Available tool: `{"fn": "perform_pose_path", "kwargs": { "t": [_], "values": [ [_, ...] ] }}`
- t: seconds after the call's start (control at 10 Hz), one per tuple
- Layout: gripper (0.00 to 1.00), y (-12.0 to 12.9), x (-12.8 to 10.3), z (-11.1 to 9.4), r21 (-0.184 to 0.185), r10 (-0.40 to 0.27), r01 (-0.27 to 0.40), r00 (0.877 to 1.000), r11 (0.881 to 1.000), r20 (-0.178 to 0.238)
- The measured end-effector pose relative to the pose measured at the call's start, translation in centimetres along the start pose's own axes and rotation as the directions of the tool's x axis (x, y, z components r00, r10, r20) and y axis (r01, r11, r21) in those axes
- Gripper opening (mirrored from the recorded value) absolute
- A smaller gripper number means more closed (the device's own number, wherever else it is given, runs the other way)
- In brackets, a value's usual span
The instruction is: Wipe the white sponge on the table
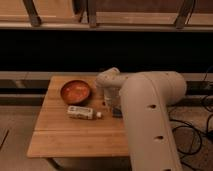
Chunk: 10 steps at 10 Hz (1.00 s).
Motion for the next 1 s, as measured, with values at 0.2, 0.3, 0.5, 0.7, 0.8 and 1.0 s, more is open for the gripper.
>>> {"fn": "perform_pose_path", "kwargs": {
  "t": [0.2,0.3,0.5,0.7,0.8,1.0],
  "values": [
    [0.00,2.7,2.3,-1.5,-0.074,-0.019,0.019,1.000,0.997,-0.003],
    [0.00,3.4,3.4,-1.8,-0.093,-0.023,0.022,1.000,0.995,-0.010],
    [0.00,2.8,6.2,-1.3,-0.109,-0.005,-0.001,0.999,0.994,-0.053],
    [0.00,1.0,7.8,-0.3,-0.096,0.027,-0.036,0.995,0.995,-0.094],
    [0.00,-0.4,8.6,0.4,-0.082,0.054,-0.064,0.992,0.995,-0.117],
    [0.00,-2.5,9.0,1.2,-0.057,0.093,-0.101,0.986,0.993,-0.138]
  ]
}}
